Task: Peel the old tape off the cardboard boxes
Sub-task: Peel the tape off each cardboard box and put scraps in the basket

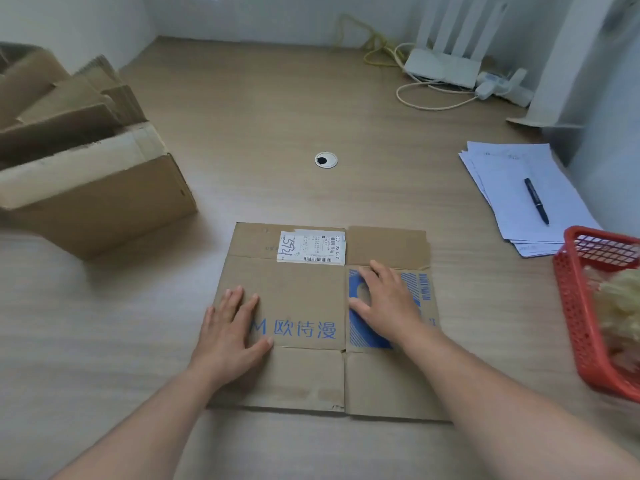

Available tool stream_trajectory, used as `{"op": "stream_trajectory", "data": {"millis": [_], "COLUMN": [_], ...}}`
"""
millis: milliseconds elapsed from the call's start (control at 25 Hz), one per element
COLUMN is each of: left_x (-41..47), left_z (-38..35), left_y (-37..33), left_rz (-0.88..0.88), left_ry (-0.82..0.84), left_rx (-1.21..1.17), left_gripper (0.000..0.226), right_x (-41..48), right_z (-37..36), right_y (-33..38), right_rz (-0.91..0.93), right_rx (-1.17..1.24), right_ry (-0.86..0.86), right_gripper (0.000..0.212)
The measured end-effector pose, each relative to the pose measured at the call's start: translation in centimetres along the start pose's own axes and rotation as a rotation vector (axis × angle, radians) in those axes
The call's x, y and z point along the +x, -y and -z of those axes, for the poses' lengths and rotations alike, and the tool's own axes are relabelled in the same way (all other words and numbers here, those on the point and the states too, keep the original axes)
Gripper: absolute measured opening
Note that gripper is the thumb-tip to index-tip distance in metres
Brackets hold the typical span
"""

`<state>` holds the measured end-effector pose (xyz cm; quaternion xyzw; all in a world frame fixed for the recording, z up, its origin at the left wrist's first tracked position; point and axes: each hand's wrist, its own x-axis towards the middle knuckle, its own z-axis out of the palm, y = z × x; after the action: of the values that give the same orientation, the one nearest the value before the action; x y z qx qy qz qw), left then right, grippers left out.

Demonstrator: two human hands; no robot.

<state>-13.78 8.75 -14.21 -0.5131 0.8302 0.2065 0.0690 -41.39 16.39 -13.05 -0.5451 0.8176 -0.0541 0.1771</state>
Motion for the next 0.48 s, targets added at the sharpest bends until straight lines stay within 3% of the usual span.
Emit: {"op": "stream_trajectory", "data": {"millis": [200, 280, 480], "left_x": [-2.2, -2.5, -1.5], "left_z": [1.0, 1.3, 2.6], "left_y": [-0.4, -0.4, -0.1], "left_rz": [0.363, 0.403, 0.404], "left_ry": [-0.124, -0.086, 0.000], "left_rx": [-0.090, -0.054, -0.066], "left_gripper": [0.110, 0.107, 0.102], "right_x": [-7.4, -9.1, -9.0], "right_z": [0.1, 0.1, 0.7], "right_y": [-3.4, -3.9, -3.4], "right_rz": [-0.433, -0.585, -0.735], "right_rx": [0.018, 0.048, 0.239], "right_ry": [-0.210, -0.166, -0.094], "right_gripper": [0.067, 0.069, 0.074]}}
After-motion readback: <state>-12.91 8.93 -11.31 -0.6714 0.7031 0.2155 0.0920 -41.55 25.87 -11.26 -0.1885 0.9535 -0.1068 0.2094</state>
